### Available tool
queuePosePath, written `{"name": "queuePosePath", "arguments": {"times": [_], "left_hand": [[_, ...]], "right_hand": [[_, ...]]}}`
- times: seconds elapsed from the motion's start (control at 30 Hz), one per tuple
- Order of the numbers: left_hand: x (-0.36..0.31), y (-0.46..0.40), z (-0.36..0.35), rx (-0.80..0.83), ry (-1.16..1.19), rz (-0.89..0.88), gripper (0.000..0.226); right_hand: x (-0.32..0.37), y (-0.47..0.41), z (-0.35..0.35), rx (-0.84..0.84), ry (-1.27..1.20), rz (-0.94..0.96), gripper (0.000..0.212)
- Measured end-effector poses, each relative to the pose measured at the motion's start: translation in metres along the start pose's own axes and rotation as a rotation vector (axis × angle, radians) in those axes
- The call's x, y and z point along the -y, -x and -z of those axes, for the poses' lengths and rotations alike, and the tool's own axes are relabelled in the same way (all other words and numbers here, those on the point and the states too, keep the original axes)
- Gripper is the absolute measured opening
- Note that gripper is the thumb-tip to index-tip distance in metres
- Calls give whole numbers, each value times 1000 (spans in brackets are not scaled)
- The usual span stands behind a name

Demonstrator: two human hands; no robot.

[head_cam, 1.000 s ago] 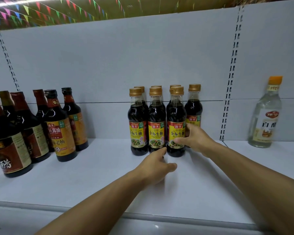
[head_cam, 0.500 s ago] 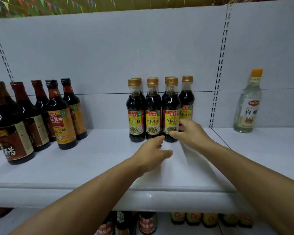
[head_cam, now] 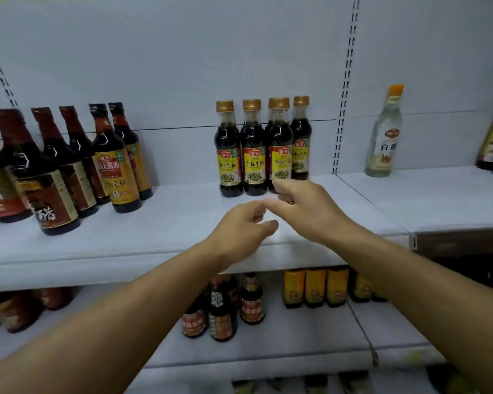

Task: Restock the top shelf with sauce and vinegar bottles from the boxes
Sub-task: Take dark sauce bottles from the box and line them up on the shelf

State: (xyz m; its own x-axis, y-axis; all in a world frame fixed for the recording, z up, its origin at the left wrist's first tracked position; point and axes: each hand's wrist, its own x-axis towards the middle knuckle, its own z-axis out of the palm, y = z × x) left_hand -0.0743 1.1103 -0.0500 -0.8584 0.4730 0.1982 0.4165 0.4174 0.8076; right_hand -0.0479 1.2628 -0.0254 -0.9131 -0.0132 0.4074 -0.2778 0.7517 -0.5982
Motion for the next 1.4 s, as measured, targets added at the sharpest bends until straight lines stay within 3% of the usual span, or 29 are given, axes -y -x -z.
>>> {"name": "queuePosePath", "arguments": {"times": [0.03,0.13,0.27,0.67,1.0,1.4], "left_hand": [[0,10,1,5,3,-14,58],[-2,37,2,18,-17,-62,43],[1,68,-1,70,9,-98,21],[58,130,-41,199,149,-6,32],[156,162,-125,279,18,142,26],[254,207,-207,438,-15,477,26]], "right_hand": [[4,10,-2,-1,6,-6,19],[15,37,-5,-32,38,-2,50],[30,71,-15,-35,45,-7,54],[10,151,-76,67,-22,-95,41],[-77,204,-151,352,-53,-266,45],[-167,283,-239,576,-75,-407,32]]}}
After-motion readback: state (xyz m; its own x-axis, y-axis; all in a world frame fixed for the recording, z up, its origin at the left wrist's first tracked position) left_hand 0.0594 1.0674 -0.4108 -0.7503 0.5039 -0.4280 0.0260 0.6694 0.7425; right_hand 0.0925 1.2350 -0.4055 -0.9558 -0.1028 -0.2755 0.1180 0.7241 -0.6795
